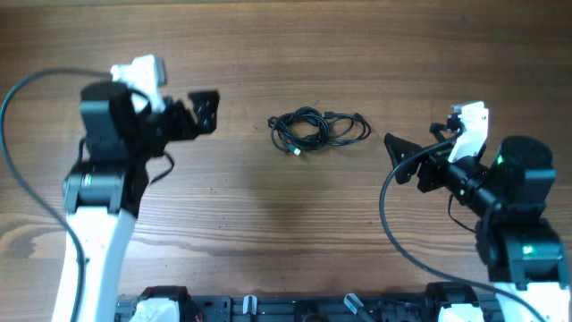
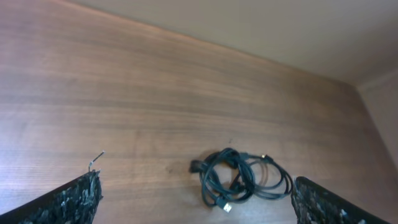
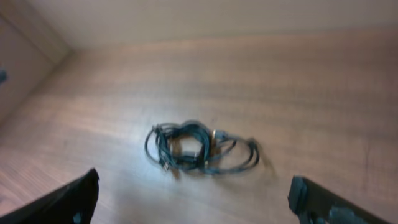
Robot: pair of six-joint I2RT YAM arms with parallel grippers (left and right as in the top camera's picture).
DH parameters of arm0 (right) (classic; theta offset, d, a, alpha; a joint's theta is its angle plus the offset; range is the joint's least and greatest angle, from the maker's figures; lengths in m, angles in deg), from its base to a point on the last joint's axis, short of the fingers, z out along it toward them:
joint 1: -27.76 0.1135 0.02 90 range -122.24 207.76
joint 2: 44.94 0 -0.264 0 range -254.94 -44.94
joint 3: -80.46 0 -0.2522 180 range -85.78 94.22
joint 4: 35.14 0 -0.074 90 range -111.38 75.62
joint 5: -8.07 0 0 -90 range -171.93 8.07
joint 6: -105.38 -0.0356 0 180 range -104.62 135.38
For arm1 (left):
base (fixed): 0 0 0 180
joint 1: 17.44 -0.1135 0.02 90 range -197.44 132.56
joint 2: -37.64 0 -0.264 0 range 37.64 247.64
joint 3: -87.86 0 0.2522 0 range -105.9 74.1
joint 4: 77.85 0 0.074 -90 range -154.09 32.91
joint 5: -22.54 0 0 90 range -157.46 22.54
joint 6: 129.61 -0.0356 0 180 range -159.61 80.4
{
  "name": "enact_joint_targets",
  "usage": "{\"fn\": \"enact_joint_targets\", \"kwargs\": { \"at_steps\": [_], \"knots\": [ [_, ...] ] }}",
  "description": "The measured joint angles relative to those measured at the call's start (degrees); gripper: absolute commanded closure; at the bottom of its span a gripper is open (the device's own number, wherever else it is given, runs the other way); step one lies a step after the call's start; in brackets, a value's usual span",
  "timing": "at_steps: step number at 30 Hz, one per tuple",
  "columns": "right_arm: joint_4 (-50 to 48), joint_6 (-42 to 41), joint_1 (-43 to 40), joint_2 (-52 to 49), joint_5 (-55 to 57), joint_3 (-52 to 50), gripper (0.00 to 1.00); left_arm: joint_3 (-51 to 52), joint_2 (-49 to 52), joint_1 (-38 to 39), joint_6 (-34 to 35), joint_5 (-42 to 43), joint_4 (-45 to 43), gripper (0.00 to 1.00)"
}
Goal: Untangle cables
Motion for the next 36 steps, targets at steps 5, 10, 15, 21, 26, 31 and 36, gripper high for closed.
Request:
{"fn": "enact_joint_targets", "kwargs": {
  "at_steps": [5, 10, 15, 21, 26, 31, 36],
  "knots": [
    [5.68, 0.48, 0.0, -10.69, -0.63, 8.85, 0.0, -5.73, 10.78, 6.43, -2.1, 0.2, 1.95, 0.0],
    [4.72, -4.35, 0.0, -16.98, -6.21, 8.87, 0.04, -5.77, 15.37, 6.67, -2.01, 4.5, 4.46, 0.15],
    [4.37, -5.99, 0.0, -21.29, -6.95, 8.87, 0.15, -5.88, 25.14, 10.93, 6.56, 0.46, 4.5, 0.56],
    [4.07, -6.1, 0.0, -21.38, -6.91, 8.87, 0.2, -5.88, 31.58, 18.51, 15.19, -10.6, 0.98, 0.64],
    [4.02, -6.19, 0.0, -21.38, -6.47, 8.87, 0.2, -5.88, 36.44, 22.6, 16.52, -14.47, -3.63, 0.79],
    [4.04, -6.19, 0.0, -21.38, -6.27, 8.87, 0.2, -5.88, 41.22, 22.8, 16.76, -15.61, -5.99, 0.74],
    [4.15, -6.19, 0.0, -21.38, -5.95, 8.87, 0.2, -5.88, 44.46, 24.24, 16.85, -16.22, -9.05, 0.96]
  ]
}}
